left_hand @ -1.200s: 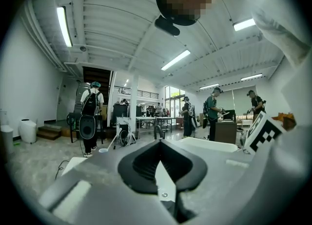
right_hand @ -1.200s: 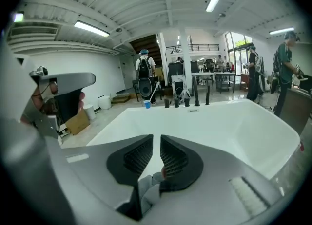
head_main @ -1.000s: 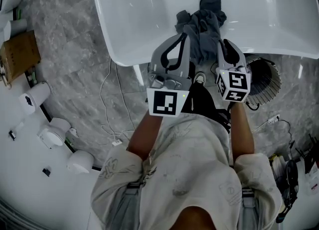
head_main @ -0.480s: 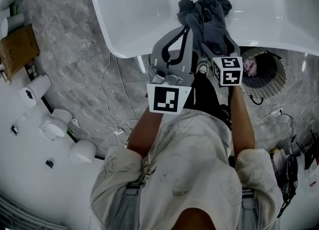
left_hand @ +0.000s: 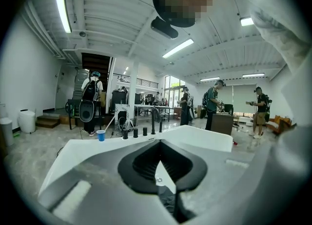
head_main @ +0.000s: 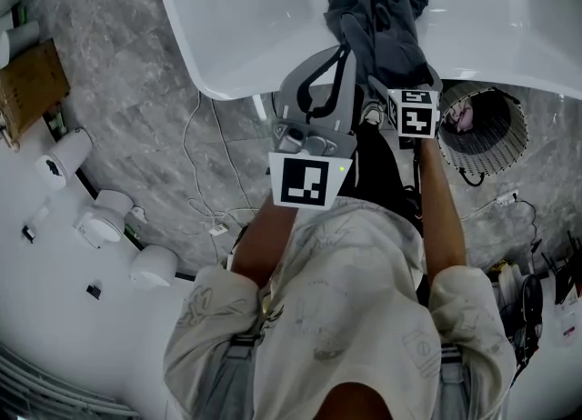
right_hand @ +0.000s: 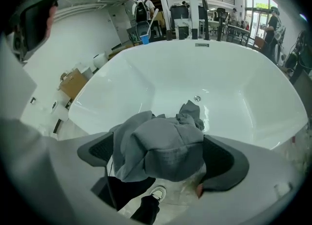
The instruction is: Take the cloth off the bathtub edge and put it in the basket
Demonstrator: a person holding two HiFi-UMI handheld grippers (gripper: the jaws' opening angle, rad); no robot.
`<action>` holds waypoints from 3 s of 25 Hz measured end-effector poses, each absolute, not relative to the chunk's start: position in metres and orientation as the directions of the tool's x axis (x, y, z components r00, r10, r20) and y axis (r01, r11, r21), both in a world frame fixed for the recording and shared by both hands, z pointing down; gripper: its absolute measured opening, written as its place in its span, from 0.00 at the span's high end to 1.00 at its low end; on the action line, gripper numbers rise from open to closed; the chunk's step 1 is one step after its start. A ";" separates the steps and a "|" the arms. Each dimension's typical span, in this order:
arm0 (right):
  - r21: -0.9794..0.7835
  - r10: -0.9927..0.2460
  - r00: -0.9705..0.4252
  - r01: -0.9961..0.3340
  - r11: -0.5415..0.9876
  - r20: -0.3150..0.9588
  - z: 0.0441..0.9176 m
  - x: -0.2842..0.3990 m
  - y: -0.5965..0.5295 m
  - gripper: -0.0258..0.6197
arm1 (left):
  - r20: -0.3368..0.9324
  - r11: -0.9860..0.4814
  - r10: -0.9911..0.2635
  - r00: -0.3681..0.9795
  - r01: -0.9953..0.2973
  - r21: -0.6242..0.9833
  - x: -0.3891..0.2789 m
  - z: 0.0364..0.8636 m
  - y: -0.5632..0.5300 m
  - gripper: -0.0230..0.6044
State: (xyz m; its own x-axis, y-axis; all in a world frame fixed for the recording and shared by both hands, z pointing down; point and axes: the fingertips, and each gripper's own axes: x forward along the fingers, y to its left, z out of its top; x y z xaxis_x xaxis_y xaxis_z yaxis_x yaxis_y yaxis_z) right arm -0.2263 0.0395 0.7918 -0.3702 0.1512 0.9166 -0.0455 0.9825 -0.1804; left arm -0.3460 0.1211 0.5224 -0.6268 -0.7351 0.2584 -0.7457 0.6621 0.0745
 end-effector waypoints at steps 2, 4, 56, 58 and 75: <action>-0.162 0.135 -0.352 -0.050 0.985 0.926 0.798 -0.223 0.038 0.06 | 0.265 0.657 -0.739 -0.620 -0.750 0.075 -0.346 0.525 0.121 0.96; -0.136 0.111 -0.346 -0.048 0.990 0.932 0.803 -0.223 0.038 0.06 | 0.272 0.655 -0.739 -0.617 -0.751 0.077 -0.346 0.528 0.121 0.96; -0.064 -0.032 -0.773 -0.093 0.994 0.634 0.589 -0.261 -0.001 0.82 | 0.119 0.653 -0.753 -0.647 -0.757 0.020 -0.332 0.432 0.110 0.96; -0.046 -0.060 -0.808 -0.107 0.993 0.586 0.563 -0.265 -0.008 0.82 | 0.097 0.653 -0.755 -0.648 -0.757 0.022 -0.331 0.420 0.108 0.96; 0.036 -0.190 -0.951 -0.187 0.982 0.243 0.372 -0.276 -0.043 0.82 | -0.058 0.639 -0.769 -0.637 -0.769 -0.021 -0.335 0.334 0.101 0.96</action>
State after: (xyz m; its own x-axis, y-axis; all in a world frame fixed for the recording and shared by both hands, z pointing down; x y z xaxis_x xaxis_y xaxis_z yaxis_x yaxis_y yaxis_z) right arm -0.2758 -0.0433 0.3723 -0.9512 -0.1898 0.2432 -0.1868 0.9817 0.0356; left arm -0.3354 0.1006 0.3343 -0.6369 -0.7687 -0.0583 -0.7691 0.6388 -0.0210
